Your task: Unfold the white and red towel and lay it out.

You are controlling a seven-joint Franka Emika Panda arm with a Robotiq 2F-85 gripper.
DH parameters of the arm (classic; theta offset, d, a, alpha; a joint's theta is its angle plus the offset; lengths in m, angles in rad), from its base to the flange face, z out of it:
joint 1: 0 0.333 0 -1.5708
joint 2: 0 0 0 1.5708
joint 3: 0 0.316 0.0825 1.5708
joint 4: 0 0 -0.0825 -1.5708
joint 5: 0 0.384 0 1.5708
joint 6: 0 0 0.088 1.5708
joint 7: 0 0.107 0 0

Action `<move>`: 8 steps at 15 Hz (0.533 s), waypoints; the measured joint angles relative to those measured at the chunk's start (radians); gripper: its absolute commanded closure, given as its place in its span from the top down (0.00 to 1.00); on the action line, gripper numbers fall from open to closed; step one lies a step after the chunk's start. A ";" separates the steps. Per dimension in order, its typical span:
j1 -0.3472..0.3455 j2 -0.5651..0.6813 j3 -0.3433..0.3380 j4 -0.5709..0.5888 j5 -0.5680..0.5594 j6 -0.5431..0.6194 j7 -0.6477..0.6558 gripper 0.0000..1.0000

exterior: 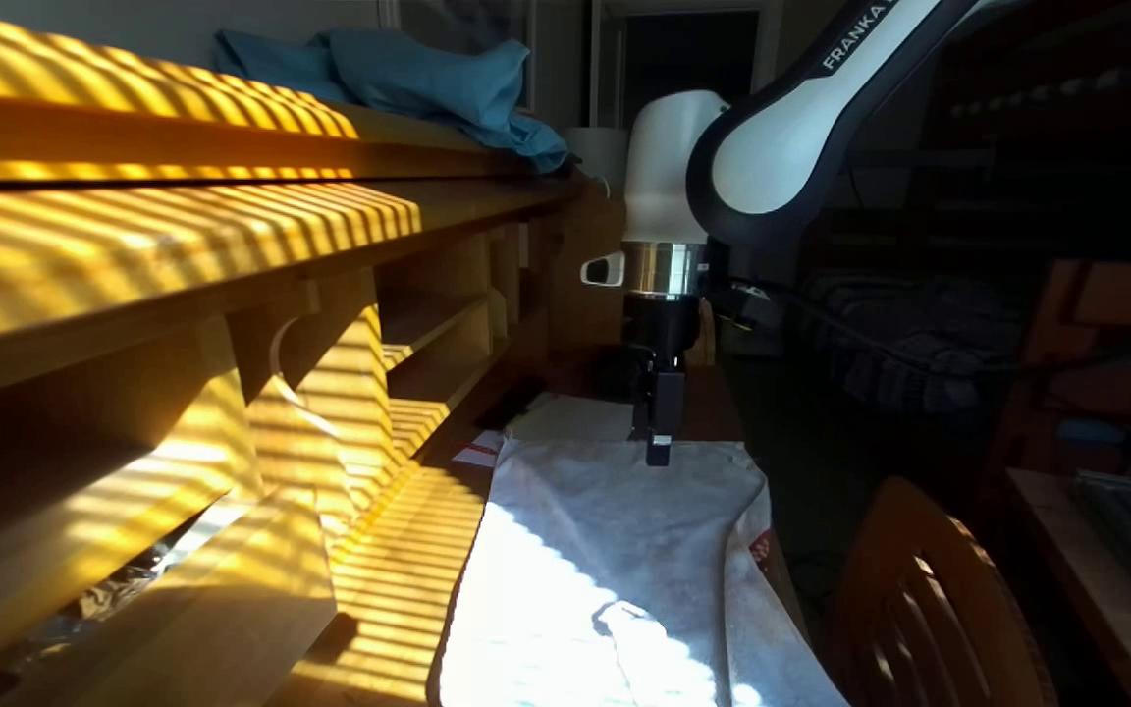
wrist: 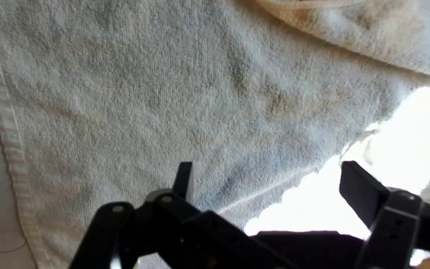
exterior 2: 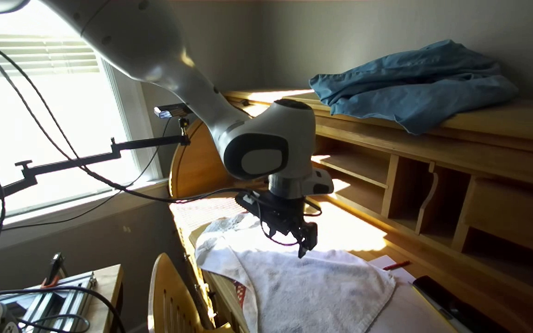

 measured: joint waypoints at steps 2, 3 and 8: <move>0.006 -0.016 0.001 -0.002 0.000 -0.008 0.000 1.00; 0.010 -0.024 0.001 -0.003 0.000 -0.012 0.000 1.00; 0.026 -0.062 0.000 -0.012 0.000 -0.036 0.000 1.00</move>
